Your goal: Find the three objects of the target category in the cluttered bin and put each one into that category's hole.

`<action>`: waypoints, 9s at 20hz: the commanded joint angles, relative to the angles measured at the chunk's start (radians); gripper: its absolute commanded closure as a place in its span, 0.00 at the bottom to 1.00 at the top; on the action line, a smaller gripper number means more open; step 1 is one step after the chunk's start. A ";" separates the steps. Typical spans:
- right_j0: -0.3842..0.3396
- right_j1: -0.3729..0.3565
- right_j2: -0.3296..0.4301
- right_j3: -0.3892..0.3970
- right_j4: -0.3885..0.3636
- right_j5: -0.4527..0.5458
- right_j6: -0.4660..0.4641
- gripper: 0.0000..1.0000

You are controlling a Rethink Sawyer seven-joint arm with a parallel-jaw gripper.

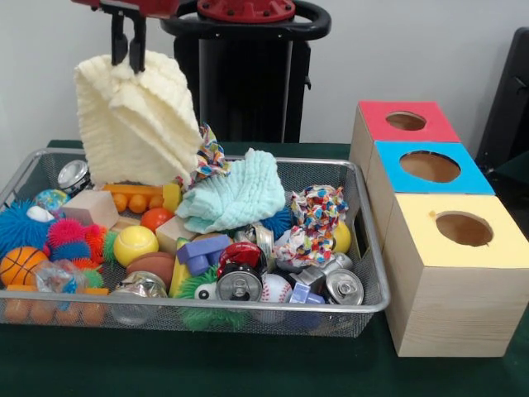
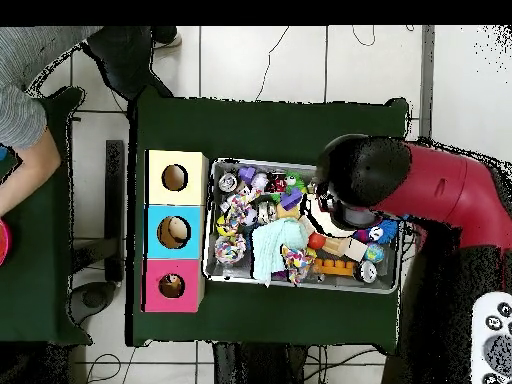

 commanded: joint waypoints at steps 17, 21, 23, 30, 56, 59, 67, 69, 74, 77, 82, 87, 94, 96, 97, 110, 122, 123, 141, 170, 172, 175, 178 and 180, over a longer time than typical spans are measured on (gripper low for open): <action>-0.190 0.302 0.257 -0.012 -0.087 -0.342 -0.204 1.00; -0.206 0.291 0.270 0.036 -0.107 -0.401 -0.182 1.00; -0.211 0.280 0.275 0.060 -0.119 -0.424 -0.169 1.00; -0.218 0.259 0.283 0.130 -0.161 -0.513 -0.131 1.00; -0.067 0.038 0.161 0.417 -0.153 -0.581 0.161 0.00; -0.051 0.029 0.147 0.442 -0.147 -0.598 0.182 0.00; -0.064 0.066 0.118 0.541 -0.138 -0.736 0.227 0.00; -0.079 0.095 0.113 0.570 -0.141 -0.800 0.240 0.00; -0.084 0.160 0.079 0.616 -0.137 -0.925 0.264 0.00; -0.093 0.192 0.072 0.637 -0.126 -0.986 0.263 0.00; -0.053 0.280 0.026 0.651 -0.104 -1.148 0.307 0.00; -0.011 0.272 -0.010 0.707 -0.060 -1.201 0.330 0.00; 0.027 0.301 -0.024 0.728 -0.027 -1.269 0.340 0.00; 0.020 0.302 -0.014 0.734 -0.028 -1.310 0.344 1.00; 0.015 0.302 -0.009 0.735 -0.032 -1.317 0.342 1.00; 0.107 0.231 -0.023 0.662 0.075 -1.117 0.289 1.00; 0.057 0.460 0.149 0.245 0.063 -0.974 0.076 1.00; 0.046 0.478 0.169 0.218 0.051 -0.966 0.056 1.00; 0.026 0.520 0.266 0.021 -0.036 -0.719 0.020 1.00; 0.082 0.253 0.167 0.200 -0.019 -0.570 0.148 1.00; 0.073 0.259 0.166 0.220 -0.021 -0.600 0.159 1.00; 0.061 0.241 0.161 0.244 -0.022 -0.600 0.155 1.00; 0.053 0.207 0.152 0.270 -0.024 -0.589 0.150 1.00; 0.045 0.190 0.151 0.288 -0.025 -0.582 0.143 1.00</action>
